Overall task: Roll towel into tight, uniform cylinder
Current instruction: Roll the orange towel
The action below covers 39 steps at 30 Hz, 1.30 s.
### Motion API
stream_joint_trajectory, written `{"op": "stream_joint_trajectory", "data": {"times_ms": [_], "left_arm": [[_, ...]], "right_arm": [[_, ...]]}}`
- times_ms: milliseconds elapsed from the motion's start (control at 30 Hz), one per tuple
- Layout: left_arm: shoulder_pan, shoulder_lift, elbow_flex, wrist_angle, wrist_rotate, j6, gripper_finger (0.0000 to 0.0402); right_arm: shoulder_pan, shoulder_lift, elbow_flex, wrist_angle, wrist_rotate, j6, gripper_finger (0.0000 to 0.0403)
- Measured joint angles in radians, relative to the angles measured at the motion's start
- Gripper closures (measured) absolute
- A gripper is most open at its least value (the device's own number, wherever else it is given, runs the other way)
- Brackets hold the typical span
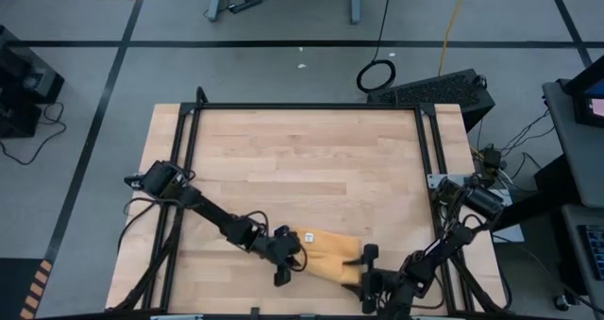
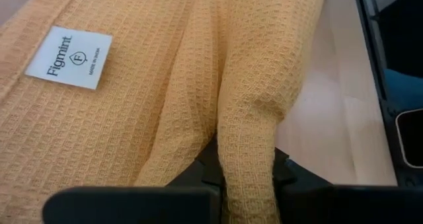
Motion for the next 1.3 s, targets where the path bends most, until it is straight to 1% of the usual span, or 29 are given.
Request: {"op": "stream_joint_trajectory", "data": {"times_ms": [67,167,267,400,467,600,733,800,833,1000,1100,1200,1300], "left_arm": [[0.005,0.0,0.0,0.001,0.015,-0.021,0.0362],[0.008,-0.003,0.0,0.001,0.026,-0.066,0.0362],[0.008,-0.01,0.0,-0.005,0.032,-0.083,0.0348],[0.007,-0.021,-0.001,-0.006,0.054,-0.074,0.0301],[0.005,-0.025,-0.001,-0.01,0.072,-0.071,0.0271],[0.006,-0.084,-0.001,-0.085,0.123,-0.064,0.0208],[0.005,-0.178,-0.002,-0.22,0.12,-0.028,0.0158],[-0.004,-0.225,-0.002,-0.249,0.077,0.009,0.0143],[-0.013,-0.244,-0.002,-0.244,0.037,0.032,0.0137],[-0.095,-0.264,-0.001,-0.116,-0.2,0.186,0.013],[-0.142,-0.228,0.0,-0.059,-0.288,0.242,0.013],[-0.184,-0.173,0.0,-0.022,-0.384,0.249,0.013],[-0.216,-0.111,0.0,0.001,-0.435,0.283,0.0129]], "right_arm": [[-0.011,0.0,0.0,-0.025,-0.001,0.07,0.0134],[-0.028,0.0,0.0,-0.097,-0.006,0.217,0.0171],[-0.043,0.0,0.0,-0.15,-0.009,0.341,0.02],[-0.049,0.0,0.0,-0.163,-0.017,0.405,0.0226],[-0.057,-0.002,0.001,-0.162,-0.047,0.414,0.0237],[-0.075,-0.005,0.002,-0.155,-0.105,0.462,0.0262],[-0.083,-0.01,0.002,-0.133,-0.128,0.471,0.029],[-0.091,-0.019,0.001,-0.134,-0.145,0.488,0.0303],[-0.095,-0.026,0.001,-0.135,-0.158,0.49,0.0308],[-0.136,-0.056,0.001,-0.135,-0.267,0.504,0.0326],[-0.168,-0.058,0.001,-0.122,-0.33,0.532,0.0329],[-0.193,-0.058,0.002,-0.101,-0.38,0.535,0.0329],[-0.206,-0.069,0.001,-0.088,-0.41,0.534,0.0329]]}}
